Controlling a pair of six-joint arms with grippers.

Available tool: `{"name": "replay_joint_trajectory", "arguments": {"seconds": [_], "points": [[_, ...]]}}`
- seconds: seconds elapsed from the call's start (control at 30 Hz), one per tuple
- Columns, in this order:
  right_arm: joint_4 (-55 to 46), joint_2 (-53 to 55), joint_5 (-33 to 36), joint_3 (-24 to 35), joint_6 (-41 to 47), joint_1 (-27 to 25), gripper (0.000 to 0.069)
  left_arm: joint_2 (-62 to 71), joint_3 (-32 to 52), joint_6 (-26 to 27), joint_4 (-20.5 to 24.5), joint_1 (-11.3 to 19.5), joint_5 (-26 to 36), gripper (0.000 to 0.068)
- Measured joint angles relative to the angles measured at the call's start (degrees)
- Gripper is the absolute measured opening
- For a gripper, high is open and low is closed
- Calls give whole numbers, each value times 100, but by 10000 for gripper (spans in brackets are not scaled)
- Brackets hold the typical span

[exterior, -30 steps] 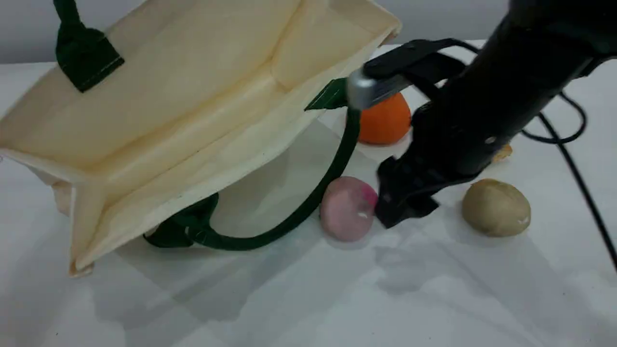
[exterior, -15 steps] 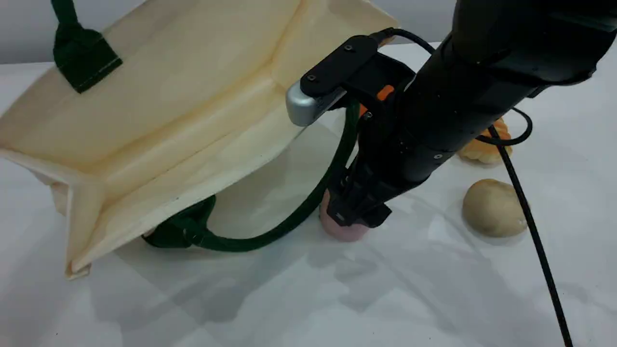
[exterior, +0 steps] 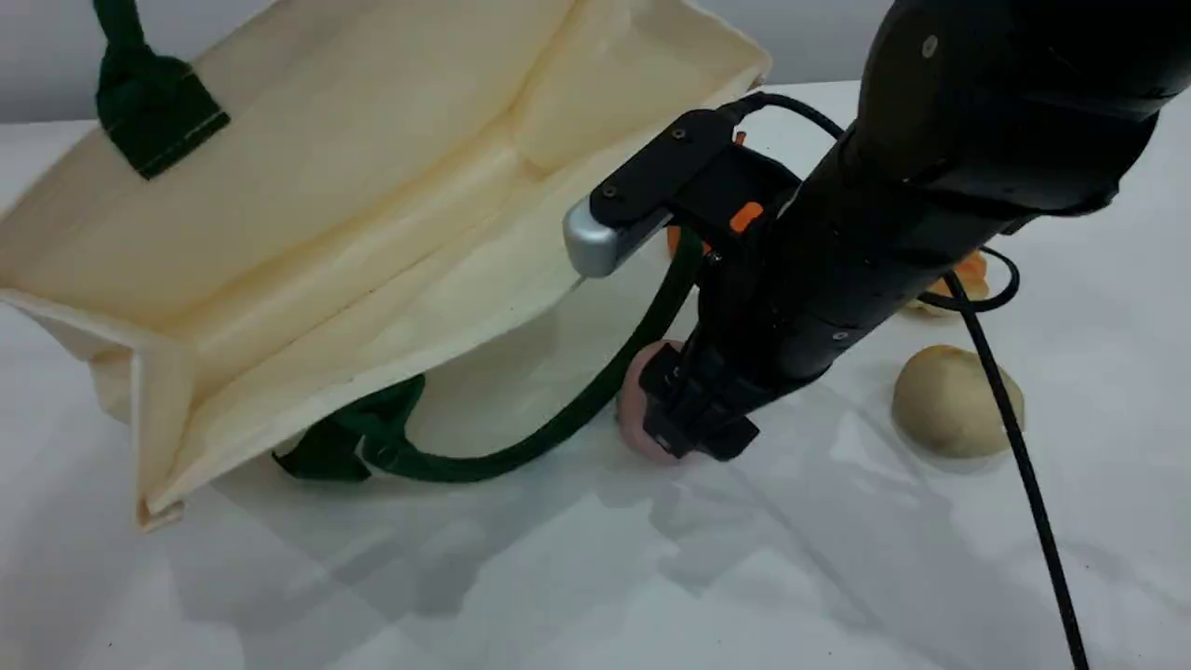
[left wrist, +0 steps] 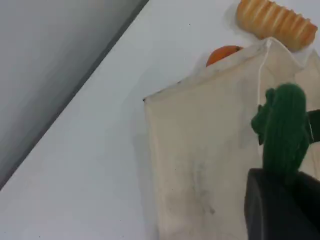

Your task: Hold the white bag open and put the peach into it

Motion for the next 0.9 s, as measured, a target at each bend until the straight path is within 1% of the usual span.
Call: {"name": "replay_joint_trajectory", "arguments": {"seconds": [0.3,0.4,0.53,0.73,0.83,0.9], "points": [[58,0,-71,0,10,0,540,0,0,0,0,0,0,89],[58,0,-71,0,19,0,521,0,0,0,0,0,0,89],[85,0,-39,0,19,0,455,0,0,0,0,0,0,89],[313,0,-25,0,12,0,318,0,0,0,0,0,0,89],[415,-5,8,0,12,0,260,0,0,0,0,0,0,89],[415,-5,69,0,12,0,234,0,0,0,0,0,0,89]]}}
